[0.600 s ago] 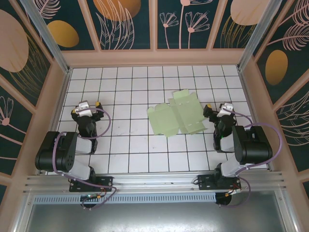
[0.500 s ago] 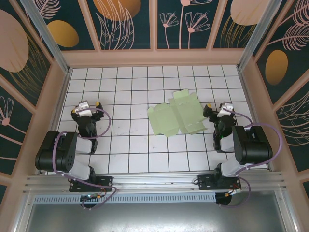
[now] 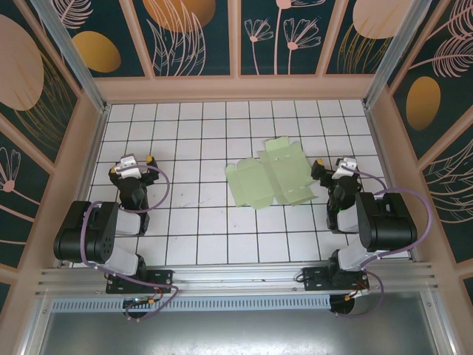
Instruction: Fold the paper box
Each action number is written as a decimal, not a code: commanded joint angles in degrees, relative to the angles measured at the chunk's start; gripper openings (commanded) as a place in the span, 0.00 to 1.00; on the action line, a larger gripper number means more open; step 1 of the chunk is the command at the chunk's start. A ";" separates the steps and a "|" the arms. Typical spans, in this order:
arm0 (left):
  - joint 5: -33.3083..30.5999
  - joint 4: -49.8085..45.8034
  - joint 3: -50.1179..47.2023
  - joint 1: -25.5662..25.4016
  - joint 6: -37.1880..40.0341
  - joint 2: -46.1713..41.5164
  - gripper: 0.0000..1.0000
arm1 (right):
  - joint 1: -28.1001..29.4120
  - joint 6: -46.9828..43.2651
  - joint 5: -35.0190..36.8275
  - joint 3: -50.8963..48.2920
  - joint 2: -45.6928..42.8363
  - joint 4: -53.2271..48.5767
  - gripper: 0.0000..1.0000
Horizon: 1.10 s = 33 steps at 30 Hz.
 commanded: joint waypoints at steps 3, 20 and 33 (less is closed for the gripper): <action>-0.35 2.05 -0.17 0.20 -0.59 0.23 0.99 | 0.06 -0.57 0.21 0.73 0.21 2.90 0.99; -1.55 -12.13 2.91 -3.11 3.51 -12.37 0.99 | 0.06 -0.65 0.11 0.76 0.27 2.91 0.99; 5.49 -20.67 7.79 -15.72 -1.65 -16.40 0.99 | 0.30 -1.84 -3.11 -0.31 -13.88 -6.32 0.99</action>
